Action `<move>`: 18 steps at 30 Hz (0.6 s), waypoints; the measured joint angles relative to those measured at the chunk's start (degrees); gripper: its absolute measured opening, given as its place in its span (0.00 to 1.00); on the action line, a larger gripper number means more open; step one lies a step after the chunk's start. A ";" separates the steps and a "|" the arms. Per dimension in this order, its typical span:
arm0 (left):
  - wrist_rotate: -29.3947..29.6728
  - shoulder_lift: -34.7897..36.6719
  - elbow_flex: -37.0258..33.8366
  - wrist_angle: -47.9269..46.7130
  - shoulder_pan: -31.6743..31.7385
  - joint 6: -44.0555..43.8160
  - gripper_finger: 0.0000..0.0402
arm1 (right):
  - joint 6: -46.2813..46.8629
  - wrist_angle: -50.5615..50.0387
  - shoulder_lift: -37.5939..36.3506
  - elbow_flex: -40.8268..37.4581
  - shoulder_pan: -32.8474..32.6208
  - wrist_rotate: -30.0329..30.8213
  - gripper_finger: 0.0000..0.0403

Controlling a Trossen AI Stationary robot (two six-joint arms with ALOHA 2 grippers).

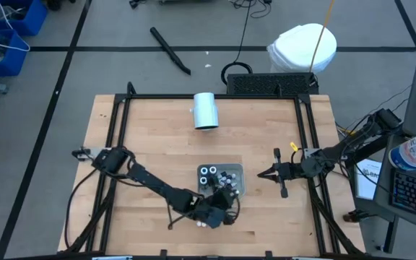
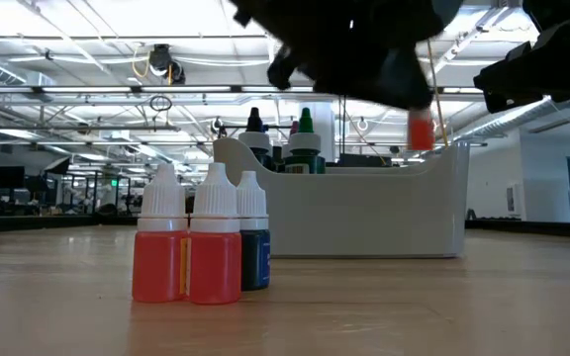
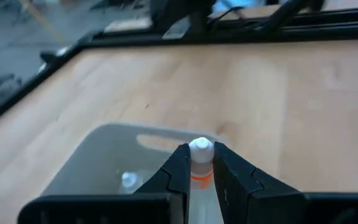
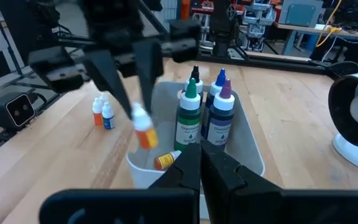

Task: Pick & Place food coloring
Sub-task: Put the orange food coloring bottle into the gray bin

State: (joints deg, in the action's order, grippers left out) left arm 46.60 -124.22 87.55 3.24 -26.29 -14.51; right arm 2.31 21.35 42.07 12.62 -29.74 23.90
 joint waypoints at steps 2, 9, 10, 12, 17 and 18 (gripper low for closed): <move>0.06 -0.28 0.00 -2.09 0.74 -2.95 0.13 | 0.00 -0.02 0.00 0.00 0.01 0.00 0.00; -0.22 -2.64 -0.04 -5.63 2.67 -7.28 0.13 | 0.01 0.10 0.02 0.00 0.01 0.00 0.00; -0.51 -2.72 -0.04 -6.22 2.83 -7.47 0.13 | 0.00 0.10 0.02 0.00 0.02 0.00 0.00; -1.45 -2.98 -0.04 -6.44 3.20 -8.29 0.13 | 0.01 0.20 0.00 0.00 0.00 0.00 0.00; -1.92 -3.34 -0.04 -6.56 3.30 -7.90 0.14 | 0.00 0.21 0.02 0.00 0.00 0.00 0.00; -2.04 -3.29 -0.04 -6.48 3.32 -7.85 0.14 | 0.00 0.21 0.02 0.00 0.01 0.00 0.00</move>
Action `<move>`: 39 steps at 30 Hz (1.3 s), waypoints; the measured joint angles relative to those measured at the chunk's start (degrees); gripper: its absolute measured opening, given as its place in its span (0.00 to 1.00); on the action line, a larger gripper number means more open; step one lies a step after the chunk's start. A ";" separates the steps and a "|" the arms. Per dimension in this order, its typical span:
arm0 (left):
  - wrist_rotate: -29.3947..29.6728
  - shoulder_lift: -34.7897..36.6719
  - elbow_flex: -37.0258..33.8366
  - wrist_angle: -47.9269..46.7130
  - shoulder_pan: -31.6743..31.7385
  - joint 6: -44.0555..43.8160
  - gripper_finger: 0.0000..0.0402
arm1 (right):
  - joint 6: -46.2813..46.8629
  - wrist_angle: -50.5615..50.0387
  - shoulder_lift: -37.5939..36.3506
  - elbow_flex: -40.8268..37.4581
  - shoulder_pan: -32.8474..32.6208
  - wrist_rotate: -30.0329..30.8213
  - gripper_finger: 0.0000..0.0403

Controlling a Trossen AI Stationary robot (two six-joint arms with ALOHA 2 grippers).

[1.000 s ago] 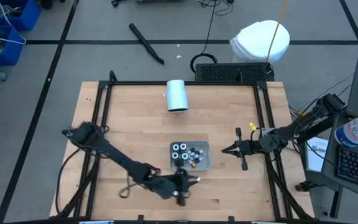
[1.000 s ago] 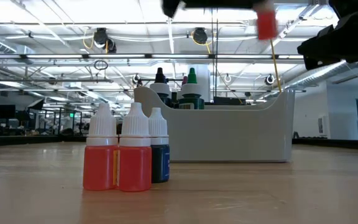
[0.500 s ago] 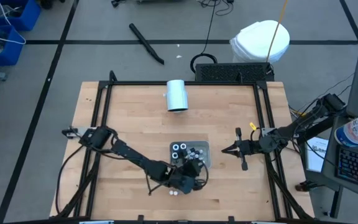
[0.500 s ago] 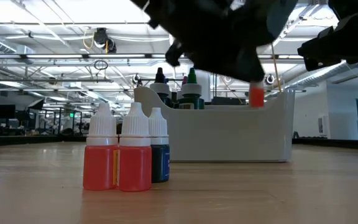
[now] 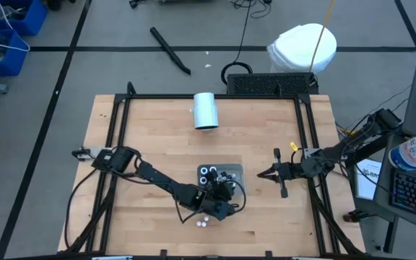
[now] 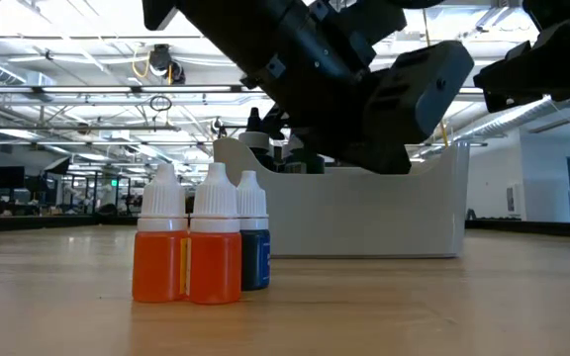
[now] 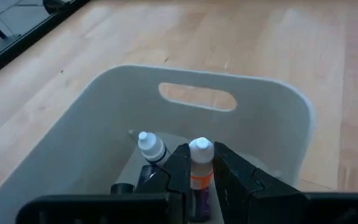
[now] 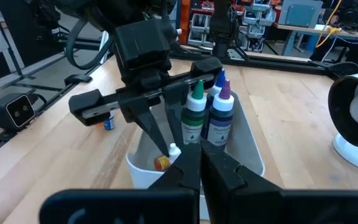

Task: Pick & Place food coloring
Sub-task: Put the orange food coloring bottle into the gray bin, then put the small blue food coloring bottle into the gray bin

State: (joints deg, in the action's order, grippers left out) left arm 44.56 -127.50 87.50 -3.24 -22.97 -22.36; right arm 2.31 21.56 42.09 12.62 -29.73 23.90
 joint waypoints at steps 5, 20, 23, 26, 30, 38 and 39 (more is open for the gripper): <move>-2.51 0.05 0.00 0.12 0.09 0.69 0.14 | 0.02 0.02 0.00 0.00 0.00 -0.01 0.00; -5.36 0.07 0.00 0.59 0.22 4.18 0.34 | 0.02 0.00 0.00 0.00 -0.01 0.00 0.00; -5.66 1.17 -0.07 1.48 -0.54 8.70 0.34 | 0.02 0.00 0.00 0.00 -0.01 -0.02 0.00; -6.08 4.28 -0.07 3.85 -2.81 15.66 0.34 | 0.02 0.00 0.00 0.00 0.00 -0.02 0.00; -5.04 10.15 0.00 2.70 -7.00 22.53 0.34 | 0.02 -0.11 -0.02 0.00 -0.01 -0.02 0.00; 11.46 21.88 -1.79 -16.19 -17.89 21.02 0.20 | 0.02 -0.03 -0.02 0.00 0.00 -0.02 0.00; 12.50 23.32 -3.56 -17.37 -18.49 19.26 0.16 | 0.02 0.02 -0.02 0.00 -0.01 -0.02 0.00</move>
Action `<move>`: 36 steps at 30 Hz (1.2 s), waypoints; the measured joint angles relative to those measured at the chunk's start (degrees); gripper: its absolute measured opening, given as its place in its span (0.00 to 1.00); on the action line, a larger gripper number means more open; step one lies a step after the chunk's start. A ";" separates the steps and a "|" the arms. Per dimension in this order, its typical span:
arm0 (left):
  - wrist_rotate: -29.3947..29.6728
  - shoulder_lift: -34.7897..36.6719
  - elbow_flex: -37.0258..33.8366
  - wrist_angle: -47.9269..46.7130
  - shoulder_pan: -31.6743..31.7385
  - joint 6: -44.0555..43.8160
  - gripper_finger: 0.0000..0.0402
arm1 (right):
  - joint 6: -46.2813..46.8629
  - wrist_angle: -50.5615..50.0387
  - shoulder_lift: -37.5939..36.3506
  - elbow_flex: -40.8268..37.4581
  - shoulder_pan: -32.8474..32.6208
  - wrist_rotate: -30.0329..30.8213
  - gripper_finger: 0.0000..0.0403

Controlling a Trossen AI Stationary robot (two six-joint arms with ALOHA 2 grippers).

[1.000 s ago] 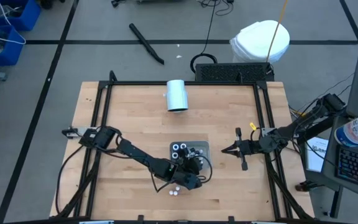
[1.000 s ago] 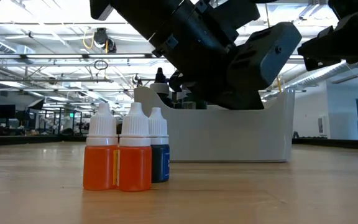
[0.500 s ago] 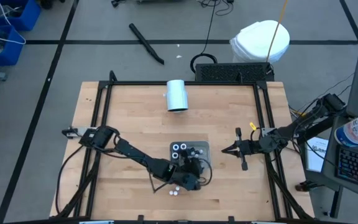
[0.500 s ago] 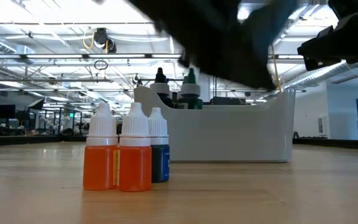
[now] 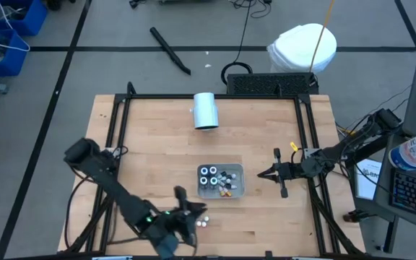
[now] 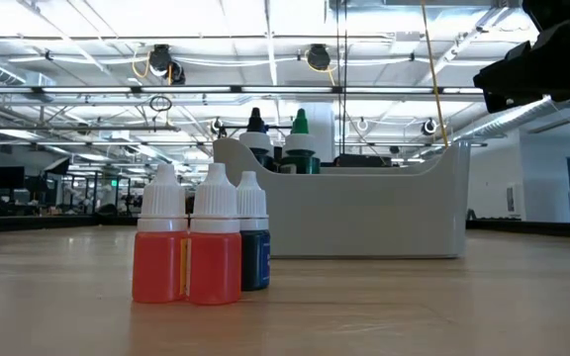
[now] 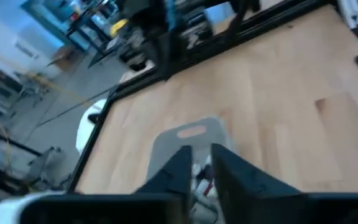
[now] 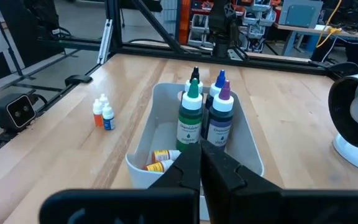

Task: Pick & Place food coloring
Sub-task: Put the small blue food coloring bottle into the gray bin

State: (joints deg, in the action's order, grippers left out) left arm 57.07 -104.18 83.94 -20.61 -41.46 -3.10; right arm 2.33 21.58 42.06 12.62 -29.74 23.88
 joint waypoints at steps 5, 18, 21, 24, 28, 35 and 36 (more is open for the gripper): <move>-6.48 8.02 -15.77 7.56 -0.34 -3.39 0.02 | 0.00 0.09 0.00 0.00 0.01 0.00 0.00; -69.82 10.43 -49.71 74.85 16.76 17.55 0.01 | -0.13 0.48 0.00 0.00 0.04 0.08 0.00; -66.80 10.44 -53.49 81.52 17.94 16.47 0.01 | -0.04 0.46 0.01 0.00 0.04 -0.05 0.00; -62.95 10.49 -57.97 89.98 17.17 16.29 0.01 | -0.02 0.44 0.00 0.00 0.01 -0.11 0.00; -56.38 10.51 -64.44 99.03 13.75 15.43 0.01 | 0.00 0.42 0.03 0.00 -0.01 -0.15 0.00; -46.83 10.51 -68.28 103.66 10.17 13.85 0.02 | -3.01 8.63 4.00 0.02 -0.91 2.20 0.00; -46.48 10.51 -68.26 103.74 10.13 13.39 0.02 | -4.27 11.06 5.13 0.11 -1.26 2.99 0.00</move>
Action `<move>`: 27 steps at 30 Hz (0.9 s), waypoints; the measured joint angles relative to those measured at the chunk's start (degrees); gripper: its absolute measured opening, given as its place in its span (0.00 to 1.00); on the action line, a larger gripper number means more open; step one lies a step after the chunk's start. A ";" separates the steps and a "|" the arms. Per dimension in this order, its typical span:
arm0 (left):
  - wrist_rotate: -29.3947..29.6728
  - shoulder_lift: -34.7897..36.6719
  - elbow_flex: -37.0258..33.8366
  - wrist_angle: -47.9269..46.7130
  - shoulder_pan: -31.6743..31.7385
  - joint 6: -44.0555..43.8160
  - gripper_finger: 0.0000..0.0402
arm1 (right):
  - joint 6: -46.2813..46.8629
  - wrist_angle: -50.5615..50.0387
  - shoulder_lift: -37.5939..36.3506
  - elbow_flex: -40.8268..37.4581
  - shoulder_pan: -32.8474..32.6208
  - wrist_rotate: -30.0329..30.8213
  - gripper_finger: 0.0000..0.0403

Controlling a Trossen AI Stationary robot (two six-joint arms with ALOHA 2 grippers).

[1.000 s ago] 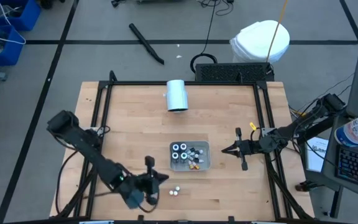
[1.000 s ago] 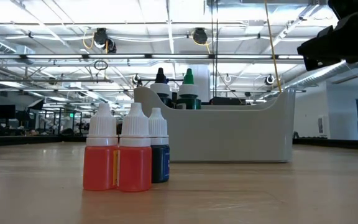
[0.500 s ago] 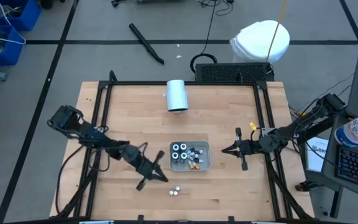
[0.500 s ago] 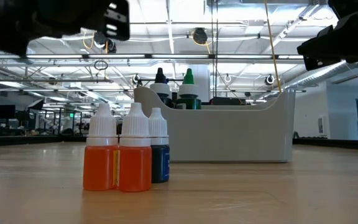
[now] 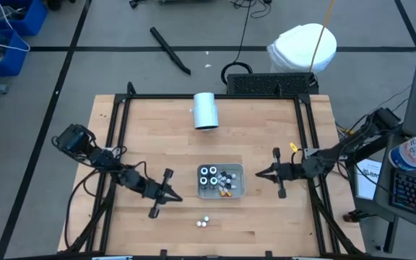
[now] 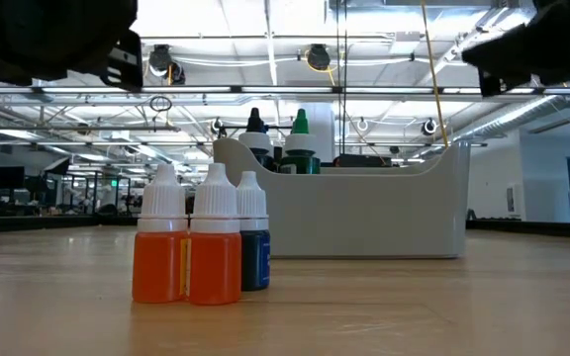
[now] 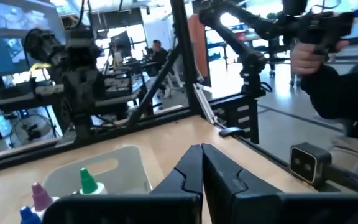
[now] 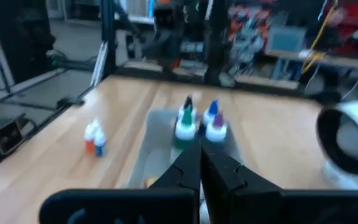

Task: Pick & Place food coloring
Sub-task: Put the small blue food coloring bottle into the gray bin

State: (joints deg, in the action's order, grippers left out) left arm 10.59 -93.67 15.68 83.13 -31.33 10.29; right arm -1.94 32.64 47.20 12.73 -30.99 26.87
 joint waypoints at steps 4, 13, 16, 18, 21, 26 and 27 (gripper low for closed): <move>0.05 0.00 0.00 -1.52 0.16 -0.33 0.01 | -1.83 1.69 7.09 4.78 -1.73 -0.15 0.00; 1.72 0.00 0.02 -2.62 0.28 -1.37 0.09 | -3.81 0.49 33.22 24.32 -1.86 -6.73 0.00; 3.07 0.00 0.02 -2.53 0.28 -3.18 0.11 | -6.14 0.43 40.90 30.55 -1.60 -10.69 0.00; 3.43 0.00 0.02 -2.53 0.28 -3.98 0.11 | -7.90 0.51 45.11 34.04 -1.35 -13.98 0.00; 3.45 0.00 0.02 -2.53 0.28 -4.86 0.11 | -10.53 -1.16 49.99 37.88 -0.90 -20.57 0.02; 3.45 0.00 0.02 -2.56 0.28 -4.86 0.11 | -10.80 -3.34 55.59 43.72 1.61 -27.29 0.10; 3.45 0.00 0.03 -2.56 0.28 -4.86 0.12 | -10.29 -3.34 56.90 45.27 2.22 -27.43 0.11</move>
State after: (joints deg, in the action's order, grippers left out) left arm 14.04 -93.67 15.72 80.58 -31.05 5.43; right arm -12.23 29.30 104.10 58.00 -28.77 -0.56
